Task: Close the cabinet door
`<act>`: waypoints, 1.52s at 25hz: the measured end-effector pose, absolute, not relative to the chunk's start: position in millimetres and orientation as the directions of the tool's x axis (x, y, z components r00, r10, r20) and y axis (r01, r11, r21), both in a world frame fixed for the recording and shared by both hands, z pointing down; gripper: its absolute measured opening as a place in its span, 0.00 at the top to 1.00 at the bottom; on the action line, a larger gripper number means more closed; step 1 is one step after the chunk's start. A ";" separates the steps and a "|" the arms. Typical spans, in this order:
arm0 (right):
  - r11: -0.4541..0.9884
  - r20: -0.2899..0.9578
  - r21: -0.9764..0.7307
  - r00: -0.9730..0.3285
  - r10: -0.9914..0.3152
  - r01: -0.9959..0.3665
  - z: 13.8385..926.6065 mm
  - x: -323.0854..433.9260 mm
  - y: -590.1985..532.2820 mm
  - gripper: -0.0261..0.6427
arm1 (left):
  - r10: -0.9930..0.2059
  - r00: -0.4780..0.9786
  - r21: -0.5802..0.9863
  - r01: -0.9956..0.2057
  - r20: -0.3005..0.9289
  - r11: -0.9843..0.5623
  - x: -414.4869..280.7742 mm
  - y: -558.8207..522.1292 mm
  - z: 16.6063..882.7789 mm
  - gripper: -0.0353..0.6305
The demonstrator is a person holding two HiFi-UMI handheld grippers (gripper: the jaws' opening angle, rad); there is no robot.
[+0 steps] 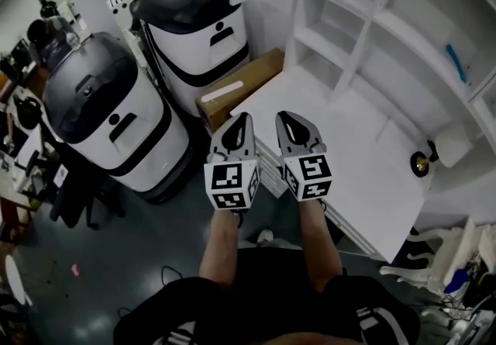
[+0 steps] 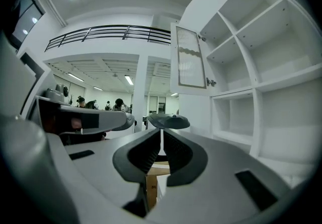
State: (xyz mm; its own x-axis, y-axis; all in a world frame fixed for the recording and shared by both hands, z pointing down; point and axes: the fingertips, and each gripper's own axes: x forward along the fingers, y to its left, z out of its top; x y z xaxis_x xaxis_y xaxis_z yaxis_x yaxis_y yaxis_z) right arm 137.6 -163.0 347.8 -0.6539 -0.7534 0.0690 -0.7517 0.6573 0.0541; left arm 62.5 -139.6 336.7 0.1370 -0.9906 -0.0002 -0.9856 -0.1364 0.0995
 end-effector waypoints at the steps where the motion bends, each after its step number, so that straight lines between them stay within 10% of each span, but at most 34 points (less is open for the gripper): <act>1: 0.660 0.069 0.053 -0.656 -0.751 -0.750 348.1 138.6 -165.3 0.91 | -0.991 0.132 0.098 -0.986 -0.001 -0.132 63.0 -142.5 335.9 0.93; 38: 0.603 -0.103 0.175 -0.623 -0.775 -0.779 269.0 40.7 -332.5 0.89 | -0.989 0.069 0.122 -0.989 -0.134 -0.085 -62.6 -312.7 298.4 0.93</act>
